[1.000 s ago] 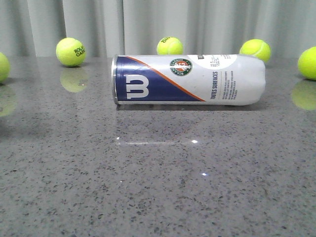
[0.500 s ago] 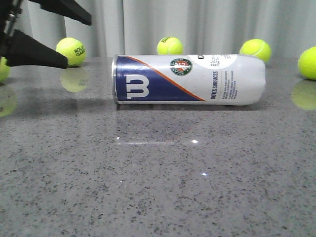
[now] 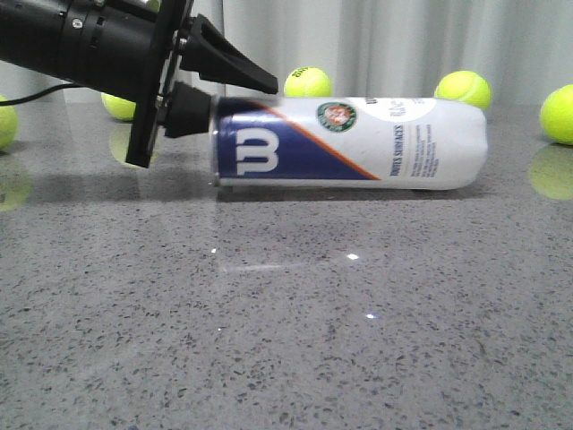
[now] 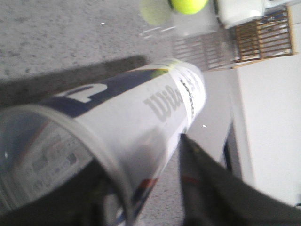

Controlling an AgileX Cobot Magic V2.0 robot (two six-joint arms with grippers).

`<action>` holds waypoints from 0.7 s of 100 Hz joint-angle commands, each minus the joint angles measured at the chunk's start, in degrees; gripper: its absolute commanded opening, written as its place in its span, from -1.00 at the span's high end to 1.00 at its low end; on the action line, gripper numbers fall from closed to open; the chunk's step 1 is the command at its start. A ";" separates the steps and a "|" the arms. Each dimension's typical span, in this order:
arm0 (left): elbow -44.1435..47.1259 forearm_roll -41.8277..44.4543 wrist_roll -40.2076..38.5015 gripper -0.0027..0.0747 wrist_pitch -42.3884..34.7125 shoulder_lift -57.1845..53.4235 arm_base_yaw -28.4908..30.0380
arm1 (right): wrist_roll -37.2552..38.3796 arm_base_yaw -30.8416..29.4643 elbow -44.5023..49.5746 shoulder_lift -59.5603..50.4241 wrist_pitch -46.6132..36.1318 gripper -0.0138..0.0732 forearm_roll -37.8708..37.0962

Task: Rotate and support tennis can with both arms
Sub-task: 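Move the left gripper to the can's blue end and grasp it, then lift the can's blue end with the left gripper, tilting it upright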

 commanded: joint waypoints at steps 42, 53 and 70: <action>-1.75 -8.64 6.93 0.98 10.04 -5.60 -0.41 | -0.15 -0.19 -1.38 0.55 -4.55 0.82 0.59; -2.11 -5.48 6.93 0.98 6.36 -10.11 -0.41 | -0.15 -0.19 -1.38 0.55 -4.55 0.82 0.59; -2.11 4.73 4.27 0.98 -3.30 -19.18 -0.41 | -0.15 -0.19 -1.38 0.55 -4.55 0.82 0.59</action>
